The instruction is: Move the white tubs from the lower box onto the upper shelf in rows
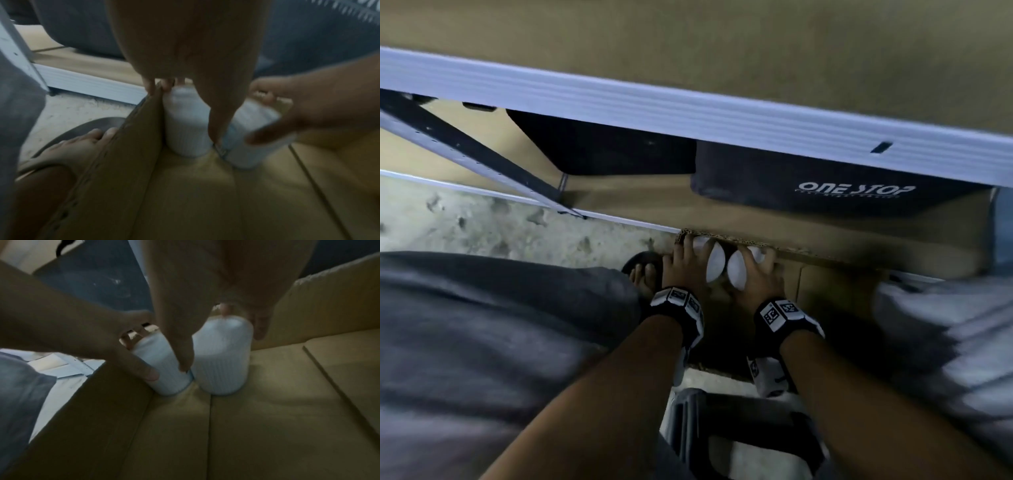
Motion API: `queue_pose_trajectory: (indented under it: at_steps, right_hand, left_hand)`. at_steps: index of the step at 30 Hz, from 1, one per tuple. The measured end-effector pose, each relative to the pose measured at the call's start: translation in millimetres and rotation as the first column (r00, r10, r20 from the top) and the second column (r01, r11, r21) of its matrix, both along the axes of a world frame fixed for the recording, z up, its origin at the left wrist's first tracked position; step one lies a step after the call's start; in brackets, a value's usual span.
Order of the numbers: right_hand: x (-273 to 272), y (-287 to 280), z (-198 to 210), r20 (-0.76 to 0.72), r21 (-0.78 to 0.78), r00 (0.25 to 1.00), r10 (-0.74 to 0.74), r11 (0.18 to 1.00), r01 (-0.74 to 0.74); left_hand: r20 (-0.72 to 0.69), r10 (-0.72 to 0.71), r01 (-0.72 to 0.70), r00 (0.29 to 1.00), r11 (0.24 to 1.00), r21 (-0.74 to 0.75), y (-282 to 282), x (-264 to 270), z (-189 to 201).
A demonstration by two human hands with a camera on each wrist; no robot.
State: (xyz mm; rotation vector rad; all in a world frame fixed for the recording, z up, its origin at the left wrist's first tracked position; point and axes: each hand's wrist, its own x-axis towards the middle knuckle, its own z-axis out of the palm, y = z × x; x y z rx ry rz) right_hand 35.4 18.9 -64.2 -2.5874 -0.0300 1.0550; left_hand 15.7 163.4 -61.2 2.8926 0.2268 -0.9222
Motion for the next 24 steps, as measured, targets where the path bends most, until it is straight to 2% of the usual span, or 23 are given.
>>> queue_pose_trajectory:
  at_steps: [6,12,18,21,24]
  right_hand:
    - [3,5,5,0.083,-0.036,0.996,-0.027,0.999,0.03]
    - [3,-6,31,0.055,-0.018,0.998,-0.027,0.999,0.028]
    - [11,-15,79,0.062,-0.014,0.996,-0.063,0.998,0.064]
    - [11,-15,106,0.067,0.009,0.997,-0.033,0.999,0.033]
    - [9,-15,136,0.133,0.032,0.991,-0.005,0.999,0.0]
  left_hand:
    - [0.028,0.032,-0.031,0.999,0.999,-0.028,-3,6,4]
    - [-0.108,0.092,-0.105,0.99,0.987,-0.124,-5,11,26]
    - [0.011,0.17,-0.164,0.985,0.964,-0.209,-9,16,75]
    - [0.076,0.165,-0.139,0.983,0.951,-0.275,-4,17,108]
    - [0.112,0.159,-0.12,0.981,0.948,-0.295,3,19,142]
